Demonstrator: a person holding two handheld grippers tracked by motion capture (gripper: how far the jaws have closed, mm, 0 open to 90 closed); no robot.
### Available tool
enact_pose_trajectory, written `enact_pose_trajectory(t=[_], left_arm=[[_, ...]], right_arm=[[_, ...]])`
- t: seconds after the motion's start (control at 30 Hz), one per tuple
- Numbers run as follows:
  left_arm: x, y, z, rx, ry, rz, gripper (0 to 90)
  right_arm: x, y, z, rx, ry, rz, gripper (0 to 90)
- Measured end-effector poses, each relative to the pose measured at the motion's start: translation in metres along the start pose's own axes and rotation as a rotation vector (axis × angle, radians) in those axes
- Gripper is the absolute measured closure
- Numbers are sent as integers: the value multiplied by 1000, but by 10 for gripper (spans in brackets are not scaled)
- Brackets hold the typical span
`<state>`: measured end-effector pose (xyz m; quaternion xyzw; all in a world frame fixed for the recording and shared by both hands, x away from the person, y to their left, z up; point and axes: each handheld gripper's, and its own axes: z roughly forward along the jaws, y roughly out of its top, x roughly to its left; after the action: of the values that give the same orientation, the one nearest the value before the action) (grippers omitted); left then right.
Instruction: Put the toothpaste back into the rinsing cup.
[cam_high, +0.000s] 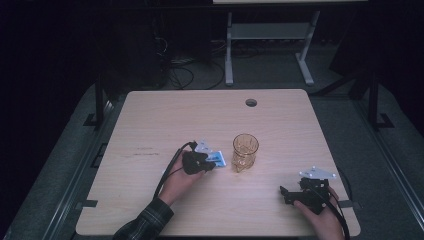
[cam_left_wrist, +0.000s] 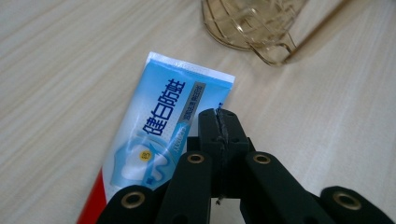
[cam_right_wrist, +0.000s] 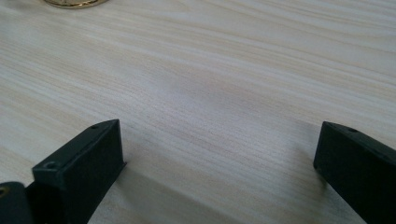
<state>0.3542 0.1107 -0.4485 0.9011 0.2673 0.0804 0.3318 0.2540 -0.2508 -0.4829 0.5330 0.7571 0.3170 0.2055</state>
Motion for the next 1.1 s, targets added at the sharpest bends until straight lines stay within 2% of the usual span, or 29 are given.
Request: enact_pose_trajectory(t=[0.23,0.3,0.47,0.6,0.63,0.77,0.8,0.93,0.97,1.03,1.07,1.1], left_arm=[[10,7,3,16,20,-20,900],[16,8,5,21,20,-39,900],[22,9,7,26,22,-55,900],[19,10,-3,5,7,-57,900],[18,10,-11,-10,7,-59,900],[20,7,-24,-32,15,-64,900],[23,5,-31,-41,27,-73,886],[29,2,-38,-52,40,-86,750],[32,1,-40,-55,48,-86,750],[37,1,-43,-58,54,-84,678],[42,1,-44,-54,55,-90,586],[42,1,-44,-54,55,-90,546]], right_arm=[[0,0,0,0,0,0,7],[0,0,0,0,0,0,7],[0,0,0,0,0,0,7],[0,0,0,0,0,0,7],[0,0,0,0,0,0,7],[0,0,0,0,0,0,8],[0,0,0,0,0,0,8],[0,0,0,0,0,0,7],[0,0,0,0,0,0,8],[0,0,0,0,0,0,7],[0,0,0,0,0,0,7],[0,0,0,0,0,0,7]])
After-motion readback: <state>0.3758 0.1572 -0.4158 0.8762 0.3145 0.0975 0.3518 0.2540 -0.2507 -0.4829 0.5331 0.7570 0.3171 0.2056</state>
